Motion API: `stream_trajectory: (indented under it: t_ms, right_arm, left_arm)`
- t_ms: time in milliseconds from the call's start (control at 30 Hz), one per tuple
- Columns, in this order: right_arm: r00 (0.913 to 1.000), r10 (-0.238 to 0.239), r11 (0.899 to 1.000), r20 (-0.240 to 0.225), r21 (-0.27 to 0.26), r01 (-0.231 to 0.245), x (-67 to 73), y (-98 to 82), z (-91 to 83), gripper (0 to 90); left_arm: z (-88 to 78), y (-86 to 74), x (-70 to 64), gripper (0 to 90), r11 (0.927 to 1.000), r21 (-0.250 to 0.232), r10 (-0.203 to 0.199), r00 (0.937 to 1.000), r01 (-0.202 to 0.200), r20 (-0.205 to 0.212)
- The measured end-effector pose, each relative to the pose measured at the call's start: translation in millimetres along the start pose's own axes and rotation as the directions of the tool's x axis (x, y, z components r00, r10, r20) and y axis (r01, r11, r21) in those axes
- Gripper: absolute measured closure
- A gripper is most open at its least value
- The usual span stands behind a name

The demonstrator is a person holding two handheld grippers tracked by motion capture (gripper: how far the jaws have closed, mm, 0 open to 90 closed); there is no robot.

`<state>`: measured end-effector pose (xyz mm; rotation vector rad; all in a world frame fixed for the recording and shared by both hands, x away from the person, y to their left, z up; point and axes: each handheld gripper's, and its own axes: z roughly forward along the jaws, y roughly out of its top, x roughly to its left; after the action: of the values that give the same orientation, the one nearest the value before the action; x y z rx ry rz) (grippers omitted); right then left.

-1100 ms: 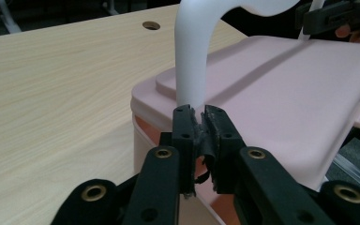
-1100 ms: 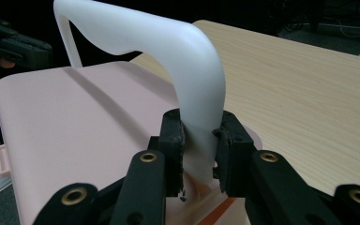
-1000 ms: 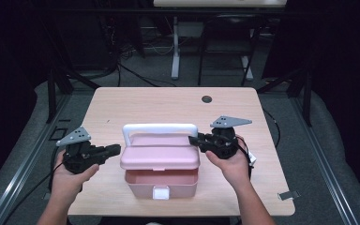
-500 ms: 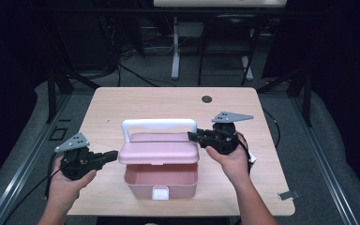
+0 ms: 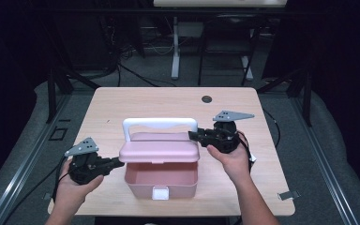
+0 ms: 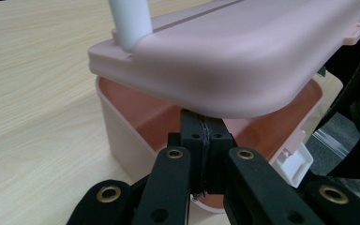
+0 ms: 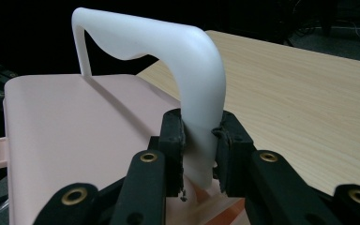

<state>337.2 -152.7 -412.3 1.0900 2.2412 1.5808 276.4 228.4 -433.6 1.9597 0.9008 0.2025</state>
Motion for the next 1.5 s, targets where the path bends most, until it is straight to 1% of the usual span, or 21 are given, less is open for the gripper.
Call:
stream_trajectory:
  t_ms: [267,333,367,400,433,467,533,567,600,667,767,833,967,1033,1100,1200,1233,1300,1367,1400,1500]
  right_arm:
    - [1.0,0.002,1.0,0.009,0.004,-0.003,0.1,-3.7,-0.2,74.1]
    - [0.9999,0.001,1.0,0.017,-0.001,-0.001,0.4,-4.6,-0.6,72.5]
    - [0.9998,0.011,1.0,0.014,-0.016,-0.011,0.3,-5.1,-3.2,68.8]
    - [0.9998,0.011,1.0,0.014,-0.016,-0.011,0.3,-5.1,-3.2,68.8]
    - [0.9993,0.013,0.999,0.035,-0.036,-0.012,-0.7,-5.6,-8.4,67.5]
    - [0.9993,0.013,0.999,0.035,-0.036,-0.012,-0.7,-5.6,-8.4,67.5]
    - [0.998,0.023,0.998,0.06,-0.052,-0.02,-2.4,-6.9,-13.8,67.2]
    - [0.9973,0.04,0.997,0.061,-0.068,-0.036,-4.2,-8.5,-18.9,67.3]
    - [0.9973,0.04,0.997,0.061,-0.068,-0.036,-4.2,-8.5,-18.9,67.3]
    - [0.996,0.045,0.996,0.077,-0.086,-0.039,-4.4,-10.3,-24.1,68.7]
    - [0.9937,0.037,0.995,0.105,-0.093,-0.027,-2.6,-13.3,-30.4,72.3]
    - [0.9916,0.028,0.996,0.126,-0.087,-0.017,-0.6,-15.9,-34.3,75.5]
    - [0.9899,0.024,0.997,0.14,-0.081,-0.013,1.6,-19.5,-36.7,78.6]
    - [0.9868,0.018,0.997,0.161,-0.071,-0.006,3.8,-24.0,-35.4,79.8]
    - [0.9795,0.007,0.998,0.201,-0.056,0.004,6.2,-30.1,-32.0,81.2]
    - [0.9795,0.007,0.999,0.201,-0.035,0.0,9.2,-39.2,-25.0,81.8]
    - [0.9797,0.004,1.0,0.201,-0.012,-0.002,12.7,-45.3,-19.2,82.1]
    - [0.9804,0.004,1.0,0.197,-0.002,-0.003,14.3,-46.6,-17.8,82.1]
    - [0.9794,-0.019,1.0,0.201,0.015,0.016,22.1,-50.5,-14.1,83.4]
    - [0.9794,-0.019,1.0,0.201,0.015,0.016,22.1,-50.5,-14.1,83.4]
    - [0.9804,-0.036,0.999,0.194,0.033,0.03,30.3,-57.1,-10.8,84.7]
  left_arm:
    - [9.2,3.2,-5.9,89.5,0.9993,0.022,0.029,0.9992,-0.029,0.028]
    - [10.6,3.9,-6.6,89.6,0.9992,0.023,0.033,0.9989,-0.034,0.032]
    - [11.6,4.5,-7.5,89.5,0.9994,0.019,0.029,0.9989,-0.03,0.037]
    - [11.9,5.4,-7.4,89.5,0.999,0.023,0.037,0.9985,-0.038,0.041]
    - [13.1,7.2,-8.1,89.5,0.9987,0.021,0.045,0.9979,-0.046,0.047]
    - [13.1,7.2,-8.1,89.6,0.9987,0.021,0.045,0.9979,-0.046,0.047]
    - [13.0,9.4,-8.1,89.5,0.9983,0.022,0.053,0.9975,-0.054,0.047]
    - [12.5,11.9,-7.6,89.5,0.9988,0.01,0.048,0.9979,-0.048,0.044]
    - [12.5,11.9,-7.6,89.5,0.9988,0.01,0.048,0.9979,-0.048,0.044]
    - [11.8,14.7,-6.5,89.5,0.9985,0.003,0.054,0.9976,-0.054,0.044]
    - [10.7,19.3,-5.3,89.5,0.998,-0.004,0.063,0.9971,-0.063,0.042]
    - [10.5,21.9,-4.4,89.5,0.9973,-0.014,0.072,0.9968,-0.072,0.036]
    - [9.7,26.6,-2.6,89.5,0.9967,-0.029,0.077,0.9966,-0.076,0.029]
    - [9.7,28.1,-2.2,89.5,0.9964,-0.035,0.078,0.9966,-0.077,0.027]
    - [9.7,30.4,-1.3,89.5,0.9959,-0.047,0.079,0.9965,-0.078,0.025]
    - [9.5,33.1,0.4,89.5,0.9953,-0.054,0.082,0.9963,-0.08,0.028]
    - [9.7,34.3,1.2,89.5,0.995,-0.061,0.081,0.9963,-0.079,0.028]
    - [9.7,36.1,2.2,89.5,0.9946,-0.063,0.084,0.9961,-0.082,0.028]
    - [9.7,38.2,3.3,89.5,0.9941,-0.069,0.086,0.9959,-0.084,0.028]
    - [9.8,39.2,4.0,89.5,0.994,-0.072,0.084,0.9961,-0.082,0.029]
    - [11.1,41.0,5.7,89.6,0.9928,-0.091,0.081,0.9962,-0.078,0.032]
